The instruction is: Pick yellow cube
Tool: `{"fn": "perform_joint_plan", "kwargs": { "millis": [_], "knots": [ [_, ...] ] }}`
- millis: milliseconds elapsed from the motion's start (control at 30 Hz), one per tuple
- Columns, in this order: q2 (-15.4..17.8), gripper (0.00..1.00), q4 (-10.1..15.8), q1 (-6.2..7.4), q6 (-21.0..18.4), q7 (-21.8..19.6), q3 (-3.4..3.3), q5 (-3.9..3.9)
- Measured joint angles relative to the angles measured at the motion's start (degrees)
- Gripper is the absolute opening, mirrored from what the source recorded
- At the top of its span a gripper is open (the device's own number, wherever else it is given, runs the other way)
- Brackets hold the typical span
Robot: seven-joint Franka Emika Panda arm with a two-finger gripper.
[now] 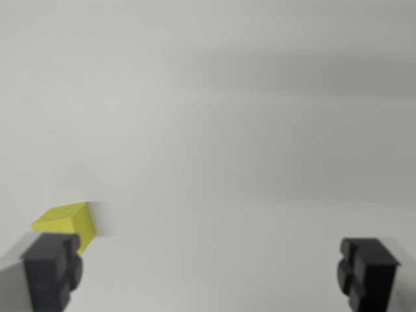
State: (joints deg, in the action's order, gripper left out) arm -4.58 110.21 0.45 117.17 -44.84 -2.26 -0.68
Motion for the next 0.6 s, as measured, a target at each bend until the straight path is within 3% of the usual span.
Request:
{"fn": "perform_joint_plan", "kwargs": {
  "millis": [233, 600],
  "knots": [
    [0.18, 1.00, 0.47, 0.12, 0.20, 0.16, 0.01, 0.00],
    [1.46, 1.00, 5.98, 1.89, 4.17, -0.43, 0.03, -0.03]
  ]
}}
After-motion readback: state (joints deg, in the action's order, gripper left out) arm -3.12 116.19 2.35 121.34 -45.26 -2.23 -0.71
